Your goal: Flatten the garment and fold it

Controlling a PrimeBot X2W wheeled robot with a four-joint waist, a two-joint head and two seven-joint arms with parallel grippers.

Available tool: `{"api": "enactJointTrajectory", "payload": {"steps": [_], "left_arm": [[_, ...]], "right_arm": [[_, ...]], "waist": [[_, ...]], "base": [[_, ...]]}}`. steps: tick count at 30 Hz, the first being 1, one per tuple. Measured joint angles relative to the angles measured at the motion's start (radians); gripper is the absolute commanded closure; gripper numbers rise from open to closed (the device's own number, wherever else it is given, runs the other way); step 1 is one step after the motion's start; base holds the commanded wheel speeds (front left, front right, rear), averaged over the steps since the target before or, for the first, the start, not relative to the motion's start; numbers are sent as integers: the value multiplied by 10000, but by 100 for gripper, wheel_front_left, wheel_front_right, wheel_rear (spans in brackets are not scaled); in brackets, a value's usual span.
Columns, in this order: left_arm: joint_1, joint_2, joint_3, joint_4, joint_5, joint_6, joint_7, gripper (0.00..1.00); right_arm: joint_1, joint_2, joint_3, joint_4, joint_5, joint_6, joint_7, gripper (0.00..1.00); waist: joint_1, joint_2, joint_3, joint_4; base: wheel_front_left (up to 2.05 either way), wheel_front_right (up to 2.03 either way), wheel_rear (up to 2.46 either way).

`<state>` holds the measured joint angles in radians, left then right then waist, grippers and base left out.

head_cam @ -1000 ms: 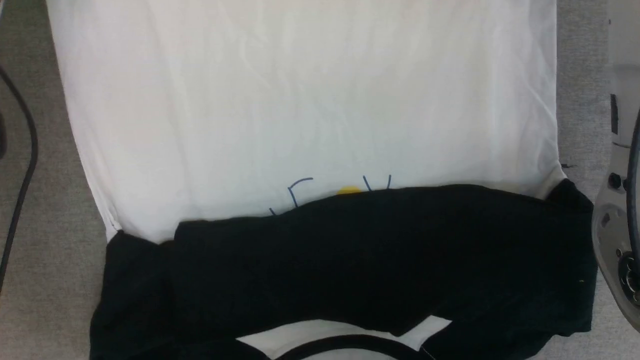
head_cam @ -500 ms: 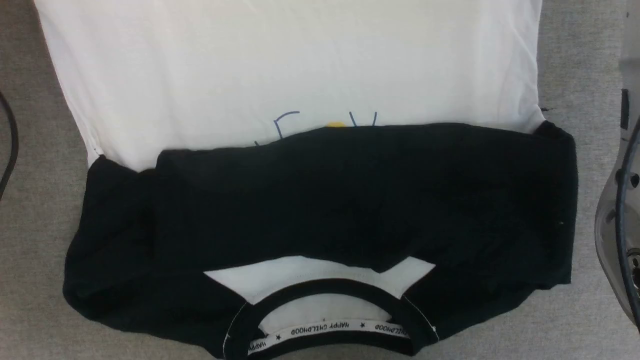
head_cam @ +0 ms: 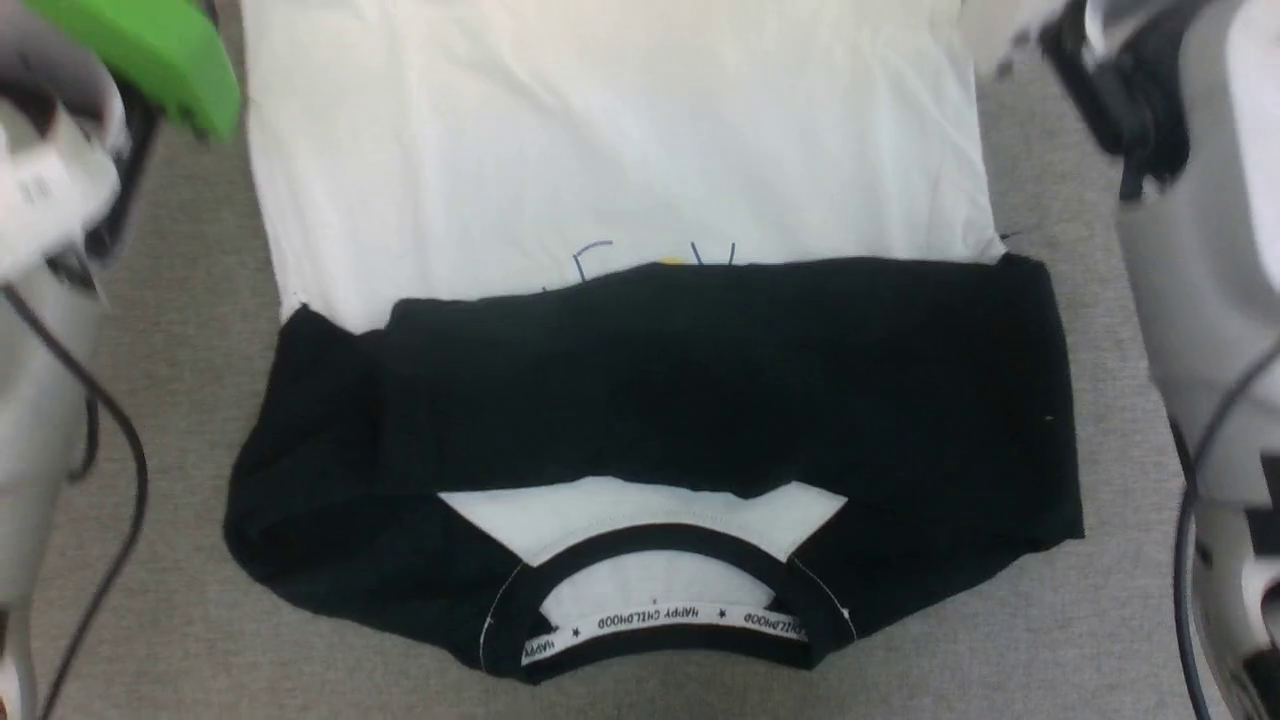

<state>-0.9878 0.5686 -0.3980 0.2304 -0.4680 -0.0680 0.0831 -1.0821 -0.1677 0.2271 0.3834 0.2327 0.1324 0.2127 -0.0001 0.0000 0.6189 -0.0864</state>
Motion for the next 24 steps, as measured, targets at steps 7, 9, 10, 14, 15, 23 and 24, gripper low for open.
{"api": "enactJointTrajectory", "payload": {"steps": [7,9,10,14,15,23,24], "left_arm": [[3459,201,-100,-1620,-984,261,125,100],[4337,224,-144,-1981,-1281,418,221,100],[4807,251,-169,-2178,-1388,499,278,100],[6471,297,-330,-2790,-1954,798,579,100],[6834,305,-378,-2901,-2042,844,646,100],[8581,278,-499,-3118,-2646,1139,635,100],[8784,272,-535,-3124,-2660,1147,593,100]], "right_arm": [[3453,-1348,270,-2466,949,0,75,100],[4521,-1546,92,-3012,1057,0,251,100],[5107,-1599,-50,-3294,1072,0,359,100],[7055,-1622,-608,-4167,1206,0,878,100],[7503,-1620,-757,-4370,1220,0,1026,100],[9914,-1127,-1822,-5599,1095,0,1576,100],[10160,-1039,-1912,-5695,1091,0,1599,100]], "waist": [[-1,0,-1399,198],[-1,0,-1775,277],[-1,0,-1984,325],[-1,0,-2687,524],[-1,0,-2850,586],[-1,0,-3750,1064],[-1,0,-3847,1117]], "base": [[0,0,0],[0,0,0],[0,0,0],[0,0,0],[0,0,0],[0,0,0],[0,0,0]]}}
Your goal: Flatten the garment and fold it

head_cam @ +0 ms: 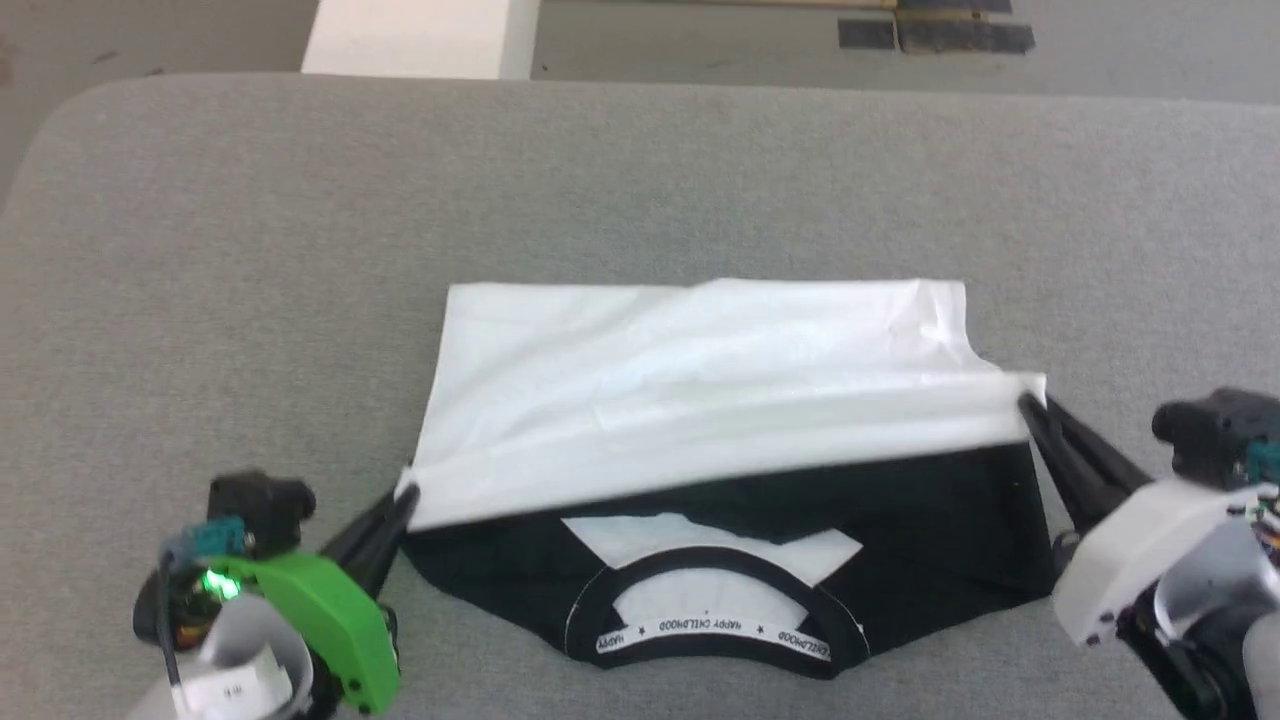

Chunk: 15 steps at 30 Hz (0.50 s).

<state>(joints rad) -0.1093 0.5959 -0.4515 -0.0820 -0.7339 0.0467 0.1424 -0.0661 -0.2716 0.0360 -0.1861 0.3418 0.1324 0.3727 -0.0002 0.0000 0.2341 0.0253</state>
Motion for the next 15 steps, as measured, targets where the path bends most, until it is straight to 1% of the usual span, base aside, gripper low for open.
{"api": "enactJointTrajectory", "payload": {"steps": [3,8,12,15], "left_arm": [[493,-58,-102,-33,-171,73,-65,100],[973,-278,-299,13,-351,63,-305,100],[1073,-491,-531,324,-372,-67,-506,100],[1072,-660,-671,677,-332,-194,-740,100]], "right_arm": [[606,221,-244,-265,-69,0,104,100],[1422,566,-658,-533,-205,0,157,100],[2104,784,-740,-477,-431,0,247,100],[2470,970,-752,-207,-671,0,336,100]], "waist": [[0,0,-247,124],[0,0,-506,307],[1,0,-607,408],[0,0,-636,404]], "base": [[0,0,0],[0,0,0],[0,0,0],[0,0,0]]}}
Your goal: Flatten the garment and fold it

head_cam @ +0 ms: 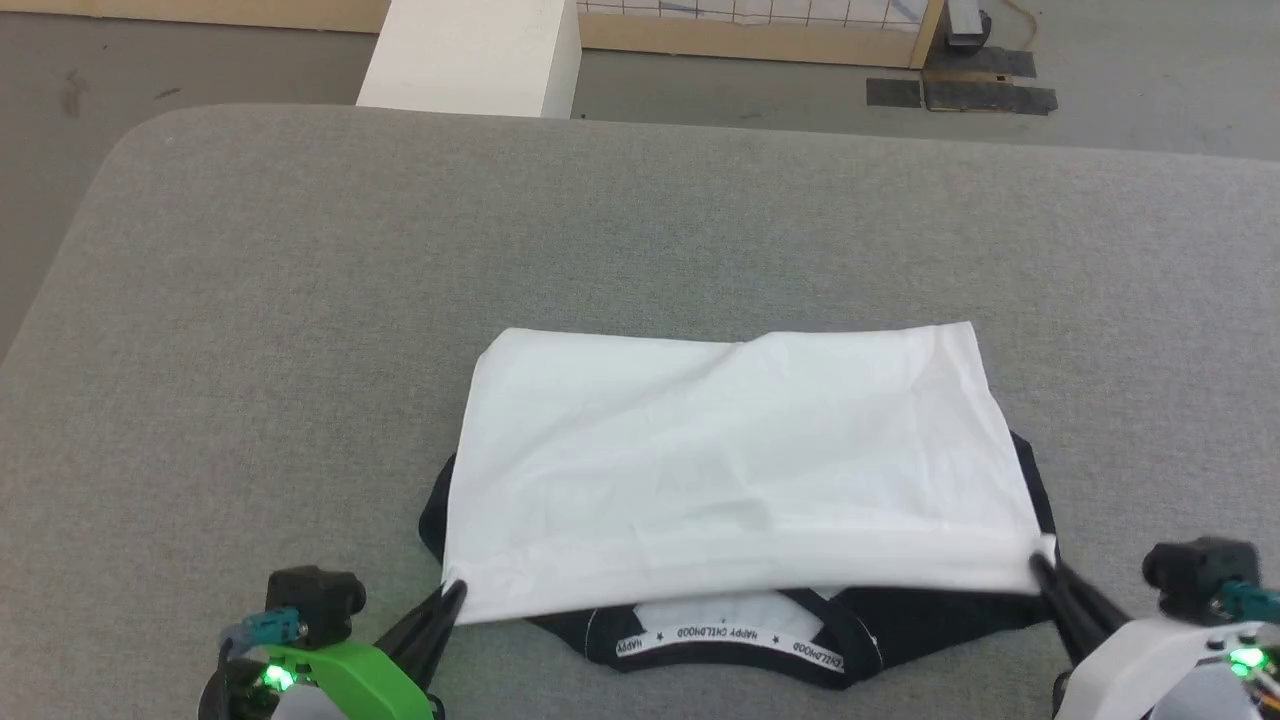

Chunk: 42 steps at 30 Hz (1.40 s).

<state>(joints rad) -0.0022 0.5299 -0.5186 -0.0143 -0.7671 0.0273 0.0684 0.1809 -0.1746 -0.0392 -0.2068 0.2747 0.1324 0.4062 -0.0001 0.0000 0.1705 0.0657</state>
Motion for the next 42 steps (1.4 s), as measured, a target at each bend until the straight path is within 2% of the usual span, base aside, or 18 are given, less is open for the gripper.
{"api": "enactJointTrajectory", "payload": {"steps": [3,4,5,6,13,14,15,19,25,27,33,37,42], "left_arm": [[-11,-173,-48,372,19,-77,-268,100],[-12,-221,-63,489,23,-88,-332,77],[-16,-270,-82,646,38,-86,-370,14],[-17,-314,-90,794,40,-86,-405,0],[-19,-570,21,1145,42,113,-759,0],[-21,-654,407,1001,75,374,-1480,0],[-24,-690,545,961,130,491,-1743,0],[-87,-861,1129,853,640,959,-2886,0],[-859,-1440,1728,700,1916,1049,-3214,0],[-1180,-1825,2127,525,2523,1034,-3229,0],[-1444,-2686,3051,621,3674,604,-3254,0],[-1463,-3143,3624,731,4098,247,-3256,0],[-1461,-3580,4100,903,4449,-132,-3256,0]], "right_arm": [[162,165,38,351,-151,0,136,100],[176,224,54,474,-180,0,188,94],[200,244,134,619,-238,-2,303,53],[230,268,178,757,-245,0,416,0],[296,472,52,915,-190,-2,794,0],[296,681,-384,694,-50,-2,761,0],[295,782,-627,602,12,-2,683,0],[149,1118,-1638,253,529,-4,171,0],[-509,1212,-2113,692,1492,-4,-169,0],[-830,1216,-2079,1112,1712,-4,-196,0],[-1791,1220,-1687,2629,2031,-4,178,0],[-2354,1233,-1388,3532,1987,-4,558,0],[-2900,1233,-1499,4380,1559,-2,1060,0]], "waist": [[0,0,-4,-46],[0,0,-5,-63],[0,0,-10,-84],[0,0,-16,-105],[0,0,-114,-164],[1,0,-148,-141],[1,-1,-161,-122],[1,0,-208,-32],[1,0,-216,94],[1,0,-189,100],[1,0,-129,7],[1,0,-39,-32],[1,0,58,1]], "base": [[0,0,0],[0,0,0],[0,0,0],[0,0,0],[0,0,0],[0,0,0],[0,0,0],[0,0,0],[0,0,0],[0,0,0],[0,0,0],[0,0,0],[0,0,0]]}}
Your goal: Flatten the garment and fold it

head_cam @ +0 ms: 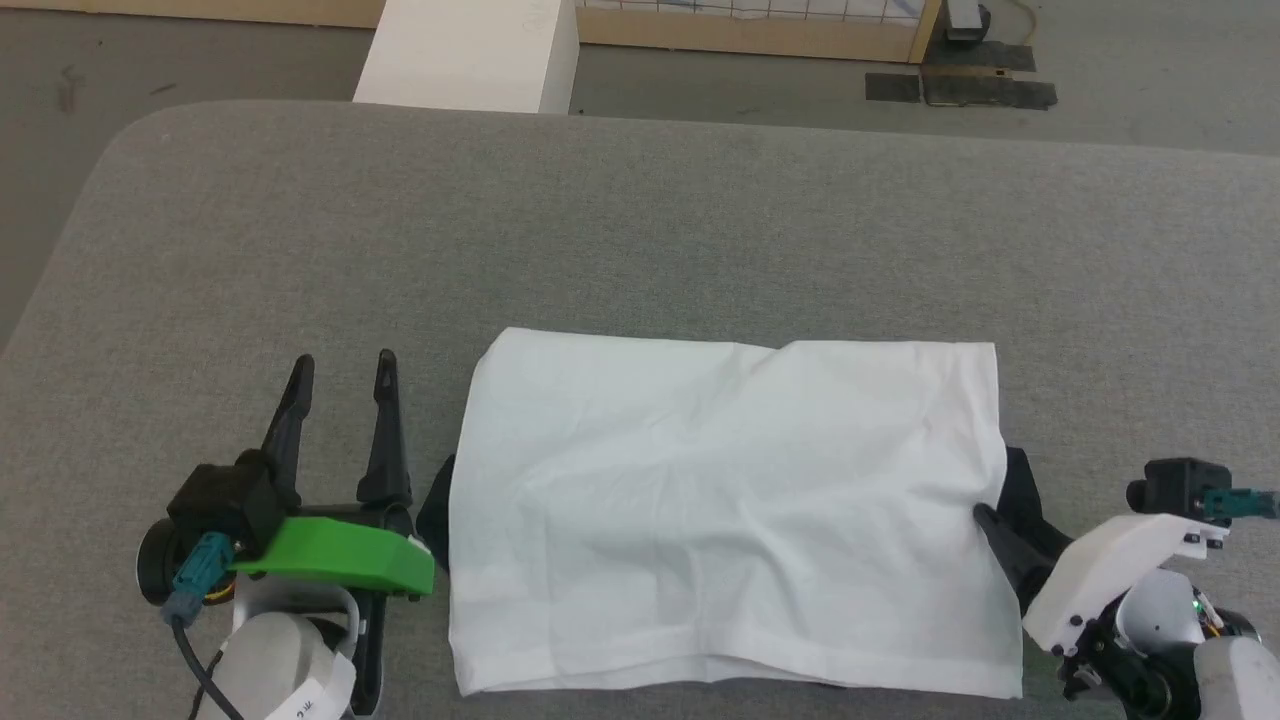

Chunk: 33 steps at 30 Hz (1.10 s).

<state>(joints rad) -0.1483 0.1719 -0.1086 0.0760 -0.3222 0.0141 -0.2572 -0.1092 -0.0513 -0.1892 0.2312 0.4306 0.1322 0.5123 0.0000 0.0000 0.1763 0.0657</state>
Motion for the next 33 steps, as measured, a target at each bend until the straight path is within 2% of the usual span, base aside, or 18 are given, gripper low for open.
{"api": "enactJointTrajectory", "payload": {"steps": [8,9,10,13,18,24,29,33], "left_arm": [[10,-474,499,274,516,-543,0,0],[10,-516,556,305,539,-589,0,0],[11,-545,606,322,570,-633,0,0],[15,-650,757,378,606,-754,0,0],[17,-769,936,458,706,-917,0,0],[17,-859,1045,550,940,-1028,0,0],[25,-924,1166,604,1026,-1112,0,0],[43,-966,1241,604,1076,-1175,0,0]], "right_arm": [[-498,-148,259,635,12,0,698,0],[-534,-209,366,652,46,0,819,15],[-545,-230,424,656,104,-2,863,55],[-543,-280,771,667,418,-4,871,100],[-529,-119,1089,686,650,-4,577,100],[-528,12,719,771,560,0,-128,100],[-407,44,-255,700,184,2,-621,100],[-77,69,-1559,276,-828,4,-815,100]], "waist": [[0,0,7,162],[0,0,-4,174],[0,0,-12,181],[0,0,-28,178],[0,0,-15,136],[0,0,-23,81],[0,0,-110,43],[0,0,-157,-22]], "base": [[0,0,0],[0,0,0],[0,0,0],[0,0,0],[0,0,0],[0,0,0],[0,0,0],[0,0,0]]}}
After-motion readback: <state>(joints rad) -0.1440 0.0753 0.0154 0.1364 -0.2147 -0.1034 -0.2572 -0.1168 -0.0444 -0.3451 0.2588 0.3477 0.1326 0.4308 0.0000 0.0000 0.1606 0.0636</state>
